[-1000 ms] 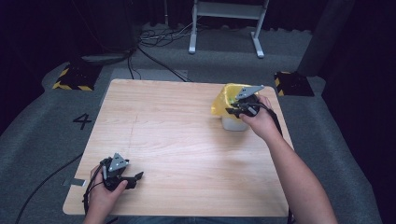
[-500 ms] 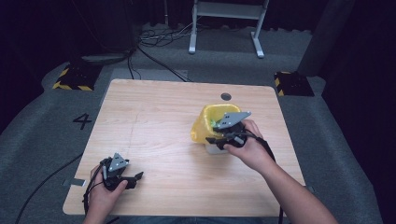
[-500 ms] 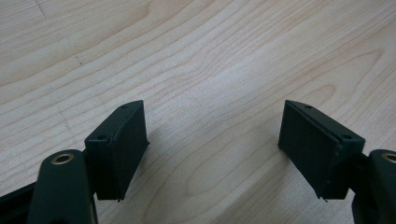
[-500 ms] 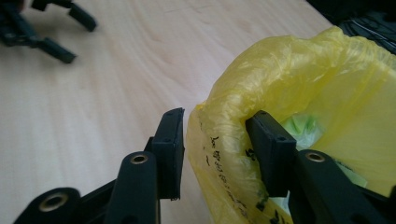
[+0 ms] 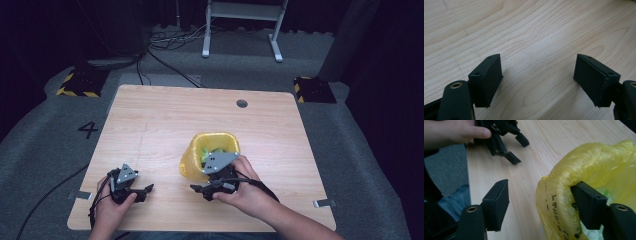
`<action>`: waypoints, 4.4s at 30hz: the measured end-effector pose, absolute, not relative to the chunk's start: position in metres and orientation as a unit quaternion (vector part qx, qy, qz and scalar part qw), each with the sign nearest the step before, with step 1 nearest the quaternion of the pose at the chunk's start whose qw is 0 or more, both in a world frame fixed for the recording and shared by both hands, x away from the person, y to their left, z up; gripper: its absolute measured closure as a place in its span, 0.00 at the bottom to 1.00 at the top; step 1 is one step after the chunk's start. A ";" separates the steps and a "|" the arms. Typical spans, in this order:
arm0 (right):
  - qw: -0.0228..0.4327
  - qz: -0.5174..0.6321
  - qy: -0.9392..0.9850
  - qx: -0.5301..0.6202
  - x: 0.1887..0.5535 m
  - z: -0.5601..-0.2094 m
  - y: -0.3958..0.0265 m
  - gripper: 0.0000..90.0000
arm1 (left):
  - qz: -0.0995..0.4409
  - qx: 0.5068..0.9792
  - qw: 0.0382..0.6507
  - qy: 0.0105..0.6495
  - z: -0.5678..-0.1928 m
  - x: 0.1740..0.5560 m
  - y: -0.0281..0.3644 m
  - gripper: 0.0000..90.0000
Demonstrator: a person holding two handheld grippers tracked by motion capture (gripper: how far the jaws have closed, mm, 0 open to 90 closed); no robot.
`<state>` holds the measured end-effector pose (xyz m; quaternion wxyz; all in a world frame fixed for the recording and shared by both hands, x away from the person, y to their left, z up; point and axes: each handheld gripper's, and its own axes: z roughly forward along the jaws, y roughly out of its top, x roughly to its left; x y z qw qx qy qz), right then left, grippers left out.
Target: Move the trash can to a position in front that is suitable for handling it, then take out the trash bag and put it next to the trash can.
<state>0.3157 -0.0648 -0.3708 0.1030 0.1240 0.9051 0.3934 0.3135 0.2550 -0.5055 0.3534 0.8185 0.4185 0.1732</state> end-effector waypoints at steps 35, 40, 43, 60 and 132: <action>0.214 0.400 0.850 0.267 0.304 -0.355 -0.202 0.28 | 0.169 0.822 0.375 0.394 -0.482 0.312 0.225 0.26; 0.213 0.383 0.851 0.290 0.311 -0.373 -0.216 0.28 | 0.165 0.825 0.383 0.381 -0.475 0.308 0.218 0.25; 0.214 0.369 0.853 0.301 0.317 -0.383 -0.221 0.28 | 0.164 0.829 0.383 0.373 -0.472 0.306 0.213 0.24; 0.180 0.343 0.872 0.300 0.347 -0.447 -0.209 0.26 | 0.175 0.838 0.393 0.337 -0.462 0.306 0.164 0.23; 0.250 0.512 0.813 0.117 0.304 -0.352 -0.123 1.00 | 0.187 0.814 0.506 0.215 -0.376 0.293 0.111 0.51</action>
